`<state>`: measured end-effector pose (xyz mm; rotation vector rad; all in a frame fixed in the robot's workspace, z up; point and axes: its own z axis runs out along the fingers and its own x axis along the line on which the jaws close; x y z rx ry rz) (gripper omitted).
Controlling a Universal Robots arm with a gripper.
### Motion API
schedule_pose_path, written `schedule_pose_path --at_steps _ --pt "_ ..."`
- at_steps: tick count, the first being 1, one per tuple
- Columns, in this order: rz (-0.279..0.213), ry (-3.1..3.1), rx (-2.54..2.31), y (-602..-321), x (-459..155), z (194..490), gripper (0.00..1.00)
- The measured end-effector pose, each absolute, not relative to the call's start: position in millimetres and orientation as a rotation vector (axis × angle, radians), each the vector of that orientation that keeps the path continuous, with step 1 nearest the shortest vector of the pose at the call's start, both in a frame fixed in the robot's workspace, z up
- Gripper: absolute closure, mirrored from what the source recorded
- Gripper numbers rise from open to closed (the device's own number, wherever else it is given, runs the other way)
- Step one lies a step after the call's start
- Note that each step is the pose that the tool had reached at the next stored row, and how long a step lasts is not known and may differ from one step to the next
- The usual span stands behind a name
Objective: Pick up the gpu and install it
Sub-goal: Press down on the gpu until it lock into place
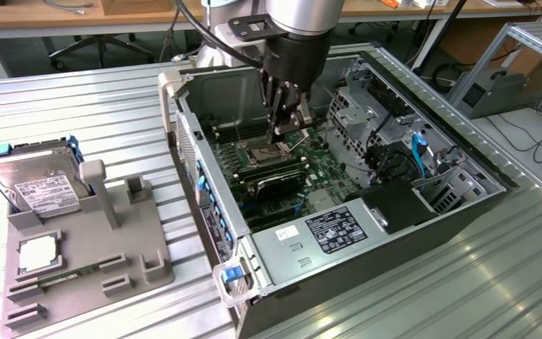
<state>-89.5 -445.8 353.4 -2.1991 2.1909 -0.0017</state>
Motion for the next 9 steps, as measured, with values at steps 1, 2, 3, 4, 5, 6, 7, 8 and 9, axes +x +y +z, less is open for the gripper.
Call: schedule_pose_path --at_steps 1,2,3,4,5,6,7,8,9 --pt "-0.002 2.191 -2.199 -446 -89 353 0.89" --pt "-0.002 2.191 -2.199 -445 -89 351 0.89" --pt "-0.002 2.191 -2.199 -445 -90 350 0.89" --pt "-0.002 2.191 -2.199 -445 -90 348 0.89" --pt "-0.002 2.191 -2.199 -445 -90 346 0.89" --pt "-0.002 2.191 -2.199 -445 -90 344 0.89" --pt "-0.002 2.191 -2.199 -445 -90 341 0.89" --pt "-0.002 2.191 -2.199 -444 -90 337 0.89" --pt "-0.002 2.191 -2.199 -444 -90 335 0.89"
